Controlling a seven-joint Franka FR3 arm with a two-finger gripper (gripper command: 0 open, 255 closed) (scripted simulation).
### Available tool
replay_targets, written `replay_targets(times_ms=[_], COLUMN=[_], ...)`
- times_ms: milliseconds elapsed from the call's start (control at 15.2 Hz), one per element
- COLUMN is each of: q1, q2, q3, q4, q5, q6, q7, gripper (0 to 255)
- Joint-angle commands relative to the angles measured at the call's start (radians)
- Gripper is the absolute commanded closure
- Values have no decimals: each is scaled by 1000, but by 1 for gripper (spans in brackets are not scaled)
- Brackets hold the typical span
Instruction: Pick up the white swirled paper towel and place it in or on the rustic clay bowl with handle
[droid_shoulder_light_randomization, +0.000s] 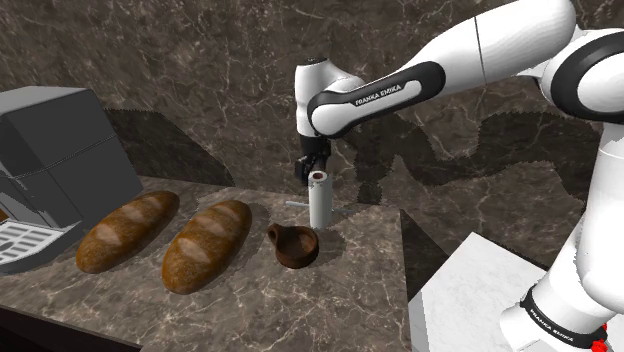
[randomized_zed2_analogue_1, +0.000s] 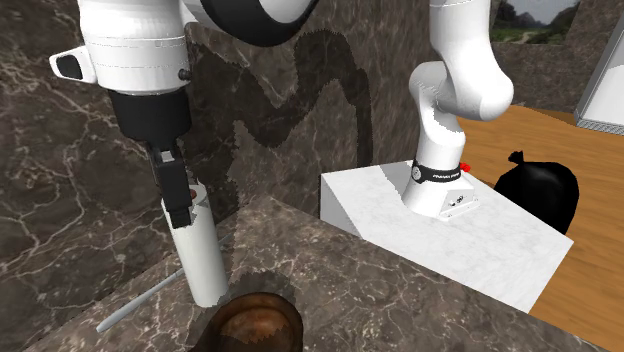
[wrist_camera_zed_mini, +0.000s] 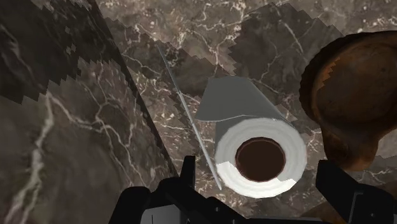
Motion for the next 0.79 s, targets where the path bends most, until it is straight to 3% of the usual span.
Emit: replay_targets(times_ms=[0,594,660,726], q1=[0,0,0,0], q2=[12,20,20,20], q3=[-2,-3,-3,-3], q4=[-10,-20,-20,-20], q5=[-4,-7,-7,-7], q6=[22,40,40,40], q7=[2,4,4,4], gripper=[0,0,255,255])
